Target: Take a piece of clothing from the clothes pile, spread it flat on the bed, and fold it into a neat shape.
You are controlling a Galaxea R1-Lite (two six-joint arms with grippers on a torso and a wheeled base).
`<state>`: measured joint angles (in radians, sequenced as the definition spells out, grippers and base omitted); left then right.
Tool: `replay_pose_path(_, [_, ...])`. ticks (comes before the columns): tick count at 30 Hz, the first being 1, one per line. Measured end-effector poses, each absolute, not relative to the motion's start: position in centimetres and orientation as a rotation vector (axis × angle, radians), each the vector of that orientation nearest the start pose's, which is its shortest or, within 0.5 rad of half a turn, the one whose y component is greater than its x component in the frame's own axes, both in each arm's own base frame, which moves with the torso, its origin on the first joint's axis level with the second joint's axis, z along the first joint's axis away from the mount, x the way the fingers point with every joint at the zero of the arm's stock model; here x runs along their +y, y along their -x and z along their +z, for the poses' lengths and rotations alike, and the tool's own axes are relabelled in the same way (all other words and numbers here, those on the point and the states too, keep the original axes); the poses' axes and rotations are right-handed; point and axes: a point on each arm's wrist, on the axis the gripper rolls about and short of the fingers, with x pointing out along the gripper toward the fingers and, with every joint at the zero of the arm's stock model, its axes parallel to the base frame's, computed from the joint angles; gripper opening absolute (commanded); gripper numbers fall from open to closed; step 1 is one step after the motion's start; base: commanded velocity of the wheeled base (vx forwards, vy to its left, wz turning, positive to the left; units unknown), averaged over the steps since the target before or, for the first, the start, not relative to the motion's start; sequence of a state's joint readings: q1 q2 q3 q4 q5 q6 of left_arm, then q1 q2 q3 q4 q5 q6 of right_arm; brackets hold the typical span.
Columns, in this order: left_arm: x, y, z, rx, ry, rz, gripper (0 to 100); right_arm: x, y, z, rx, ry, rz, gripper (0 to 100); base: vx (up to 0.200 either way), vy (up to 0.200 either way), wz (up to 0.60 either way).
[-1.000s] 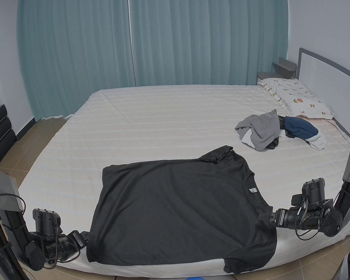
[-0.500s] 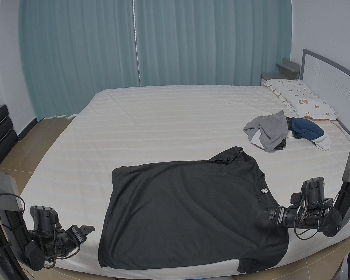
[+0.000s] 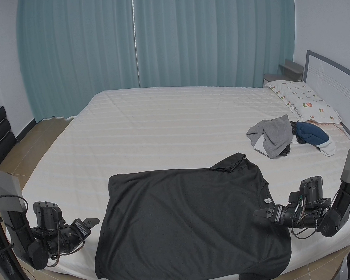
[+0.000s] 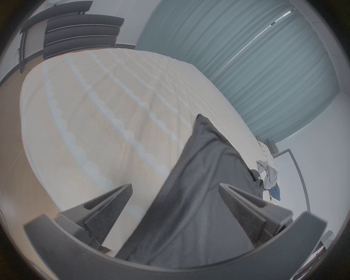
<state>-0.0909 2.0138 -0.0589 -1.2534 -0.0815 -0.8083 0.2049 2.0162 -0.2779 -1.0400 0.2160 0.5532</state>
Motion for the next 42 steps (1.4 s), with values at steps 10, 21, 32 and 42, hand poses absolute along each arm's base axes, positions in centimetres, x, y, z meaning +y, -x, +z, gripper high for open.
replay_pose_path(10, [-2.66, -20.82, 1.54, 0.737, 0.786, 0.117, 100, 5.76, -24.68, 2.02, 0.798, -0.527, 0.203, 100, 0.0, -0.18, 0.0])
replay_pose_path(21, [-2.7, -20.49, 1.44, 0.749, 0.786, 0.121, 100, 5.76, -24.84, 1.47, 0.812, -0.527, 0.196, 100, -0.055, 0.0, 0.0])
replay_pose_path(32, [-2.73, -20.28, 1.33, 0.76, 0.793, 0.129, 100, 5.78, -24.81, 1.32, 0.819, -0.526, 0.195, 100, -0.055, 0.0, 0.0])
replay_pose_path(42, [-2.72, -20.31, 1.23, 0.763, 0.792, 0.132, 100, 5.77, -24.82, 1.32, 0.818, -0.525, 0.195, 100, 0.0, 0.0, 0.0])
